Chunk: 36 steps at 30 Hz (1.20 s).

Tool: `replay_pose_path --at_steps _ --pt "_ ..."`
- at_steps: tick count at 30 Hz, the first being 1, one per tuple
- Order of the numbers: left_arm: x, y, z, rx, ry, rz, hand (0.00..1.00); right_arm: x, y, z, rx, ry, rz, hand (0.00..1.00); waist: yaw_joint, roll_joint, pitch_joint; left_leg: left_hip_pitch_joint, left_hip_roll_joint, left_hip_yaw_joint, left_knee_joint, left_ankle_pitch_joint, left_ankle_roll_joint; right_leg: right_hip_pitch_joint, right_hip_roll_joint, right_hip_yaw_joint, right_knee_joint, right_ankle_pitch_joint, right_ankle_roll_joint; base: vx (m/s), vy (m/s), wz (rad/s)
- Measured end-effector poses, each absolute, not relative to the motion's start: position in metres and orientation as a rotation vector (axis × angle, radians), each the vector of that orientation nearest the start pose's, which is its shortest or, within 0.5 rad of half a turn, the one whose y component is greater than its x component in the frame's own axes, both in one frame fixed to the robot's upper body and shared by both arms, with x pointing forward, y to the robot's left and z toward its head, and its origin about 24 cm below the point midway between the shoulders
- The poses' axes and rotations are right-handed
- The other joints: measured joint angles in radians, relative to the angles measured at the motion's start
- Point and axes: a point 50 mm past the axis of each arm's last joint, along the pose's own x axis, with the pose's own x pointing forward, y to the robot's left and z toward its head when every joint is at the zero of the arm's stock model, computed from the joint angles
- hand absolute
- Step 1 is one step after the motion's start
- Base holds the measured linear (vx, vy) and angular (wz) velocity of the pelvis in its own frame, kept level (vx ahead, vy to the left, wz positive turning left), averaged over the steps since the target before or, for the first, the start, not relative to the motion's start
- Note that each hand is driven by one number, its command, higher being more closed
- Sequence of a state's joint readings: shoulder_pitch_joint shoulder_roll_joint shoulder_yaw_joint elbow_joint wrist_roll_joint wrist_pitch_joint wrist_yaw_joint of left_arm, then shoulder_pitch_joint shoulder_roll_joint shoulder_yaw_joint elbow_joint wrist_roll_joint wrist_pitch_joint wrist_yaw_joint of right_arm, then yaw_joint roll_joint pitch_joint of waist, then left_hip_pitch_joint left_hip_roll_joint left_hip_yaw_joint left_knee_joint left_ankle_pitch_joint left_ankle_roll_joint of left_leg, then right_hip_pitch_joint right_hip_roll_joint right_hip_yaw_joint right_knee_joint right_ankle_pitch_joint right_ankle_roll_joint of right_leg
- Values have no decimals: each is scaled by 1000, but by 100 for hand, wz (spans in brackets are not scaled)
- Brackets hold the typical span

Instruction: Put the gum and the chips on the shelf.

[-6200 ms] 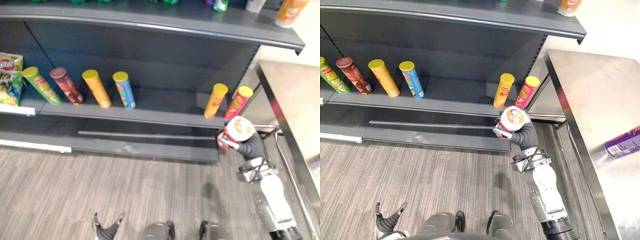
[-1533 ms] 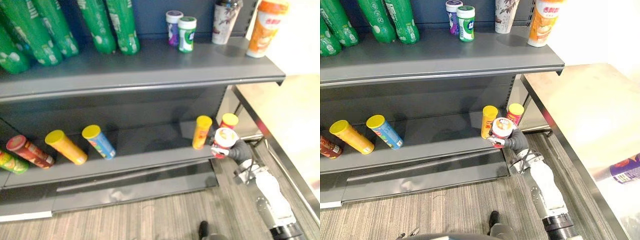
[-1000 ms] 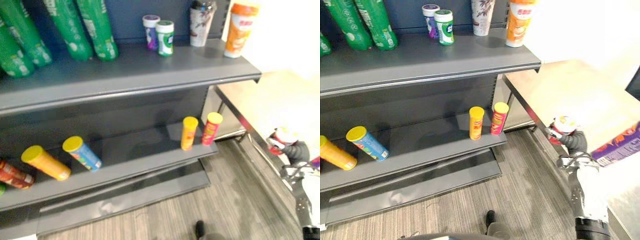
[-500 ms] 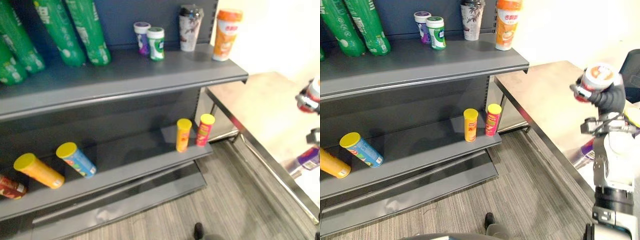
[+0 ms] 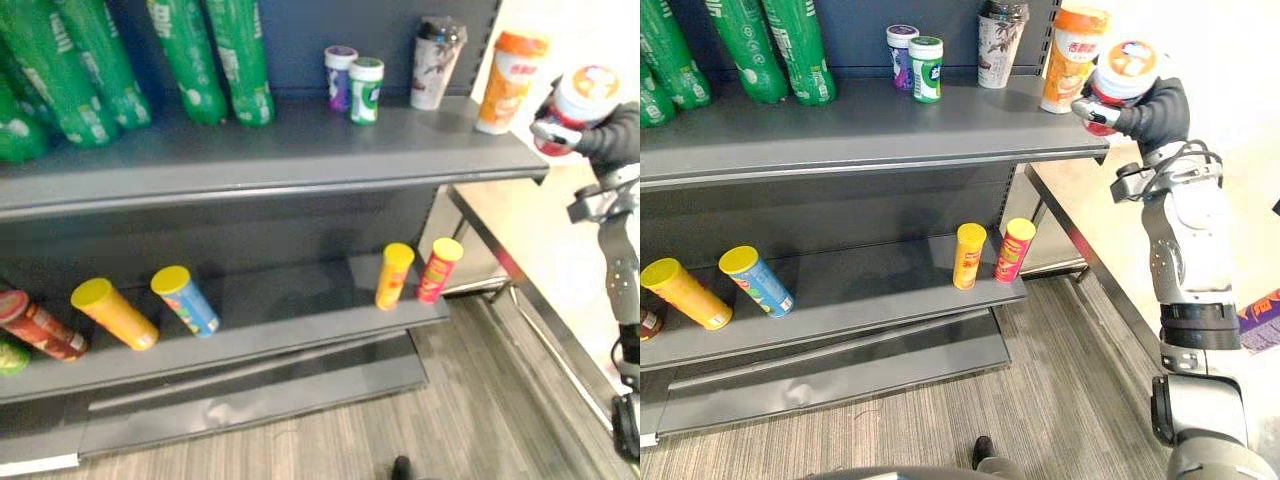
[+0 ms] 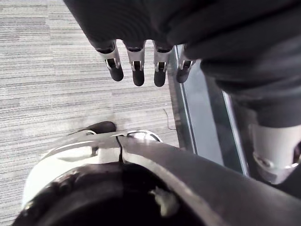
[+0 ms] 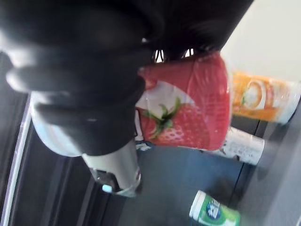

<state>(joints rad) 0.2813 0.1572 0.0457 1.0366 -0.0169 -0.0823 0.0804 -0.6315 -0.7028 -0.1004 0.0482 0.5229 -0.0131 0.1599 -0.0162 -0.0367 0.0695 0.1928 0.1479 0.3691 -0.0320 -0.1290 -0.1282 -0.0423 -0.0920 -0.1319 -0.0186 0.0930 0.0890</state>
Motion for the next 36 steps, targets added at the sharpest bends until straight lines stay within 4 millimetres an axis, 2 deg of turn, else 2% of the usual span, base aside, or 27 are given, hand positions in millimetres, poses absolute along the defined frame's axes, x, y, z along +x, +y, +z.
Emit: replay_pose_path --at_steps 8,12,23,27,36 --pt "22 225 -164 139 1221 255 0 326 -211 270 -181 -556 279 100 17 1 0 -7 1 -26 -1 9 1 7 -3 -22 0 0 0 -18 -22 8" --pt "20 225 -164 139 1231 256 0 330 -196 273 -156 -541 330 100 25 1 0 -12 2 -33 -1 15 1 7 -4 -30 0 0 0 -20 -20 8" --pt "23 225 -164 142 1229 258 0 341 -163 249 104 -364 398 100 50 1 0 -18 3 -52 -2 20 1 12 -6 -44 -1 0 0 -4 -7 4" --pt "24 225 -164 150 1230 266 0 345 -144 240 211 -280 408 100 50 2 0 -19 3 -53 -2 20 1 12 -6 -46 -2 0 -1 0 0 0" --pt "27 225 -164 160 1230 265 0 349 -123 241 238 -260 419 100 59 2 0 -25 3 -58 0 21 1 12 -7 -51 -4 0 0 0 0 0"
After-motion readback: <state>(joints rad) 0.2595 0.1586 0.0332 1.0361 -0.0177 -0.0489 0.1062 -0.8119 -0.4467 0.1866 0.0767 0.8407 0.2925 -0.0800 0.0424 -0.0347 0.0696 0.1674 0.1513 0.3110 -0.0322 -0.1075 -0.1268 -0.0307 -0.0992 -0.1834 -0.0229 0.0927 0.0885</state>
